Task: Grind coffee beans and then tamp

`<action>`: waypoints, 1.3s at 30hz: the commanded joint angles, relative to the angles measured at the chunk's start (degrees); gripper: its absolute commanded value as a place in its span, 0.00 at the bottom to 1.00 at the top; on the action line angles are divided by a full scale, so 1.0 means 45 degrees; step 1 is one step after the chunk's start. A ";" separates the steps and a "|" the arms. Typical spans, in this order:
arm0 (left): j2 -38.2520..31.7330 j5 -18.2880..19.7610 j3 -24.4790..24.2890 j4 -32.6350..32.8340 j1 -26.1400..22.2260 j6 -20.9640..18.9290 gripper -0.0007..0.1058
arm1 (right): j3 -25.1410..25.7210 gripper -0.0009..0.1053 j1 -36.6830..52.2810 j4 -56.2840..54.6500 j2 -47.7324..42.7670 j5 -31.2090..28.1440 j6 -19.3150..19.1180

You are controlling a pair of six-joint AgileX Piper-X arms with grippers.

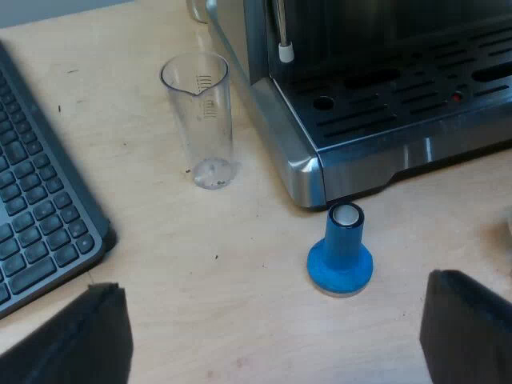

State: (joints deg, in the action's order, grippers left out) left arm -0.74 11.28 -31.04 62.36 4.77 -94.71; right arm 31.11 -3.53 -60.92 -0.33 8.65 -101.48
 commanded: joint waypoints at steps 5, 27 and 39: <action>-0.0504 0.0035 -0.0014 -0.0108 -0.0002 -0.0136 0.75 | -0.0070 0.66 0.0050 0.0154 -0.0605 0.0134 0.0262; -0.0504 0.0129 -0.0014 -0.0111 -0.0002 -0.0042 0.75 | -0.0070 0.66 0.0050 0.0154 -0.0605 0.0134 0.0262; -0.0504 0.0129 -0.0014 -0.0136 -0.0002 -0.0015 0.75 | -0.0070 0.66 0.0050 0.0154 -0.0605 0.0134 0.0262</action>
State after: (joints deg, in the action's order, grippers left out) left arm -0.74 11.61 -31.04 62.46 4.77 -94.50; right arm 30.35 -3.53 -60.61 -0.33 8.72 -99.93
